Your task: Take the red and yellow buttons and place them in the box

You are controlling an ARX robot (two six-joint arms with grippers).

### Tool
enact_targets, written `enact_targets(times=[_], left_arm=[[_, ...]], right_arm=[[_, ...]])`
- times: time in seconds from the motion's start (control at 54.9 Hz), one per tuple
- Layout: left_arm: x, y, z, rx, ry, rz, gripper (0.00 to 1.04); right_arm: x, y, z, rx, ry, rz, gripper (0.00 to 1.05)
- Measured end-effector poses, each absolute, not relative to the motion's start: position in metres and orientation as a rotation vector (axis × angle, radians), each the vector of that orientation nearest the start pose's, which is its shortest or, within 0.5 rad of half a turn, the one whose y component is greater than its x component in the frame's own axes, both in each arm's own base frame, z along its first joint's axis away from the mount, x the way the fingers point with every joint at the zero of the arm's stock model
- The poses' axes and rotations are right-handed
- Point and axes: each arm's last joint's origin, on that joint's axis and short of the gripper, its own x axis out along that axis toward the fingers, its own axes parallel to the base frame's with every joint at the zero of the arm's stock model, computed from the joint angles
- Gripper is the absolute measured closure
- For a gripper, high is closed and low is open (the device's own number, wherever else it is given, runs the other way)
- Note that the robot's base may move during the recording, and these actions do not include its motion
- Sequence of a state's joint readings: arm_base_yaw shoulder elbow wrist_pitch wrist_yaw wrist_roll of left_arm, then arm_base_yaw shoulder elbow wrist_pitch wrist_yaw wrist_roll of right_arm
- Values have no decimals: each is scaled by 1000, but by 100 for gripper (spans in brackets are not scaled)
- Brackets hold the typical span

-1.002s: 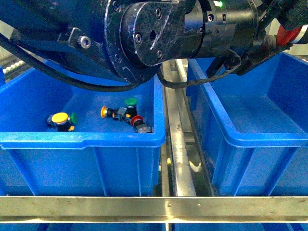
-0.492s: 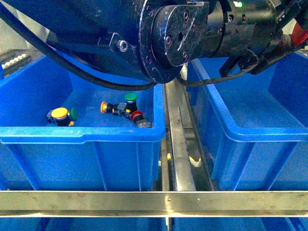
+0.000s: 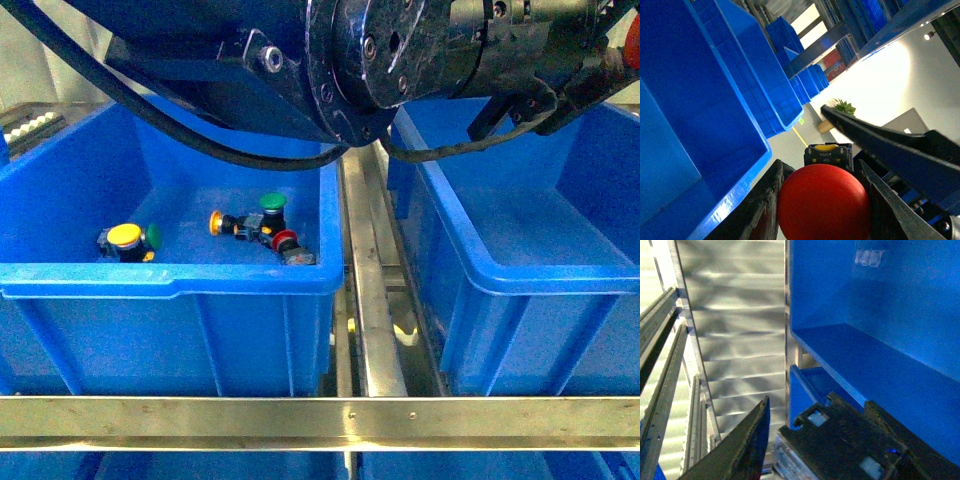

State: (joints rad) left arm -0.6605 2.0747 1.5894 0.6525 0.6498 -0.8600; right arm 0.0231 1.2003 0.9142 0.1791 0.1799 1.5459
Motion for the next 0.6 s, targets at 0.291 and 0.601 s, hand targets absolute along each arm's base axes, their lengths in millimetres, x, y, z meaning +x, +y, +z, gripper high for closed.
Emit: enact_targets(times=[0.291, 0.601], left_arm=[[370, -310, 287, -731, 410, -1274, 71], [372, -293, 286, -697, 353, -1165, 29]], right_arm=[[271, -5, 321, 1526, -35, -235, 63], [269, -28, 315, 1456, -84, -322, 63]])
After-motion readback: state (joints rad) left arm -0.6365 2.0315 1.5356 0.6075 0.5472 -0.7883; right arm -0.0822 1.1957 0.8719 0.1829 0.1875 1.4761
